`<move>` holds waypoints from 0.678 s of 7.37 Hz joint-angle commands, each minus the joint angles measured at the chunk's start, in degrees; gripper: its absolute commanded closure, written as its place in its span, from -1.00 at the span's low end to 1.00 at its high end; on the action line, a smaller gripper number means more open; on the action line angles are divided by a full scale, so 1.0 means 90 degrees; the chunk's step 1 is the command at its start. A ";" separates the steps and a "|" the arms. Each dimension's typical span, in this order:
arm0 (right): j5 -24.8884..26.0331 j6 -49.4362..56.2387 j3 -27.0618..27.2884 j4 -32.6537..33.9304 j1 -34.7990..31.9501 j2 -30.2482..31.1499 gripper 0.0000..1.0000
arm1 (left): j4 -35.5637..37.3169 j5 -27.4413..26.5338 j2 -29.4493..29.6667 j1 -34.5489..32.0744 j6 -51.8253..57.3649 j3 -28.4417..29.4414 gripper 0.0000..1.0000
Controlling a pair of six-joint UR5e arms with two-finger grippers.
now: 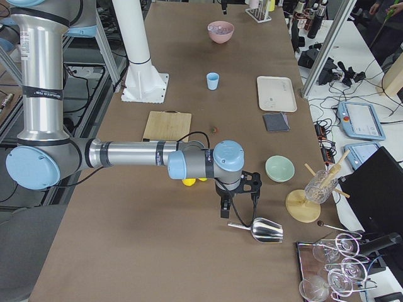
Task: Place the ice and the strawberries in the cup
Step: 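Lower the left gripper into the pink bowl of ice cubes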
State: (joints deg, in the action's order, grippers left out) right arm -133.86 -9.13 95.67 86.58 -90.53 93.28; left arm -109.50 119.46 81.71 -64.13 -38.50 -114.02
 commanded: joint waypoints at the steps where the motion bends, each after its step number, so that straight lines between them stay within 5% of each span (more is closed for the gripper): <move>1: 0.0000 -0.0001 -0.0015 0.0000 0.0000 0.0007 -1.00 | -0.0137 -0.0323 -0.0026 0.0813 -0.0767 -0.0046 -0.96; 5: 0.0000 0.0008 -0.0034 0.0009 0.0000 0.0007 -1.00 | -0.1095 -0.0422 -0.0777 0.1314 -0.1269 -0.0026 -0.86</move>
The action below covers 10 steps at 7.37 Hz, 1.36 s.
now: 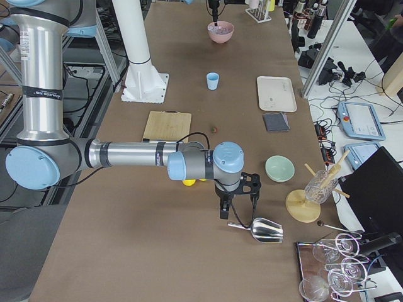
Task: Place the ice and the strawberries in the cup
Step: 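Lower the left gripper into the pink bowl of ice cubes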
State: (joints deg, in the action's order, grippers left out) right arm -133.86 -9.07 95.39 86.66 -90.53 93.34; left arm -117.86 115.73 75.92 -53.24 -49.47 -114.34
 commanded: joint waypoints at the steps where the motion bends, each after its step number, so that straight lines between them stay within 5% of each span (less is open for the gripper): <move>1: 0.0000 0.0011 -0.0003 -0.0009 0.0000 0.0000 -1.00 | -0.0167 -0.0007 -0.0135 0.0125 -0.0059 0.0009 -0.60; 2: 0.0000 0.0011 -0.0003 -0.0009 0.0000 0.0000 -1.00 | -0.0167 -0.0017 -0.0135 0.0125 -0.0060 0.0028 -0.33; 4: 0.0000 0.0002 -0.0003 0.0000 0.0000 0.0000 -1.00 | -0.0167 -0.0094 -0.0116 0.0125 -0.0050 0.0077 -0.12; 10: 0.0010 0.0021 -0.0003 0.0001 0.0000 -0.0010 -1.00 | -0.0167 -0.0251 -0.0067 0.0388 -0.0050 0.0155 -0.12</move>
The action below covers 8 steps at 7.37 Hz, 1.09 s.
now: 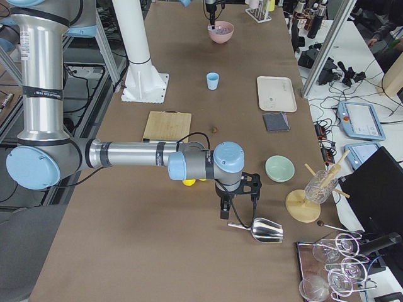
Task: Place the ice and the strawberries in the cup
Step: 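Lower the left gripper into the pink bowl of ice cubes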
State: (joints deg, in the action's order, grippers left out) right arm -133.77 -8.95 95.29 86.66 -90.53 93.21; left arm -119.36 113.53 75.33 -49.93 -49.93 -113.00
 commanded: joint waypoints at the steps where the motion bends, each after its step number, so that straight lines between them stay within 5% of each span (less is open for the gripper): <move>1: 0.0000 0.0027 0.0008 -0.0010 0.0000 0.0014 -1.00 | 0.0000 -0.0007 -0.0021 0.0069 0.0001 0.0007 -0.12; 8: 0.0000 -0.0002 0.0008 0.0000 0.0000 0.0024 -1.00 | 0.0000 -0.0007 -0.0118 0.0118 0.0001 0.0007 -0.11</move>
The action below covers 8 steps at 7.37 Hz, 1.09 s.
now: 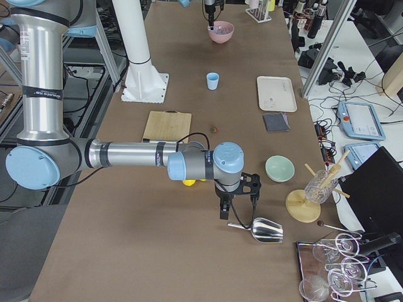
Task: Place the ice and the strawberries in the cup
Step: 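Close the left gripper on an ice cube and lift it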
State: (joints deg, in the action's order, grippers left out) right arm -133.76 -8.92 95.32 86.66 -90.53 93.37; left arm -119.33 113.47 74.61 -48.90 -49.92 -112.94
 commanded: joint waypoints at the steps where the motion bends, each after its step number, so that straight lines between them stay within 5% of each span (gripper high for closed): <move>1: 0.0009 -0.0005 -0.0005 0.0000 0.0000 0.0007 -1.00 | -0.0003 0.0000 -0.0077 0.0004 0.0010 0.0000 -0.11; 6: 0.0009 0.0004 -0.0053 0.0000 -0.0010 -0.0023 -1.00 | -0.0003 0.0000 -0.0058 0.0170 0.0000 0.0000 0.01; 8: 0.0009 0.0014 -0.0054 0.0010 0.0000 -0.0032 -1.00 | -0.0003 -0.0010 -0.0048 0.0170 0.0000 0.0010 0.79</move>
State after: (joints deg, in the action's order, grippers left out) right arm -133.68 -8.83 94.87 86.68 -90.57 93.15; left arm -119.36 113.41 74.12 -47.47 -49.92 -112.91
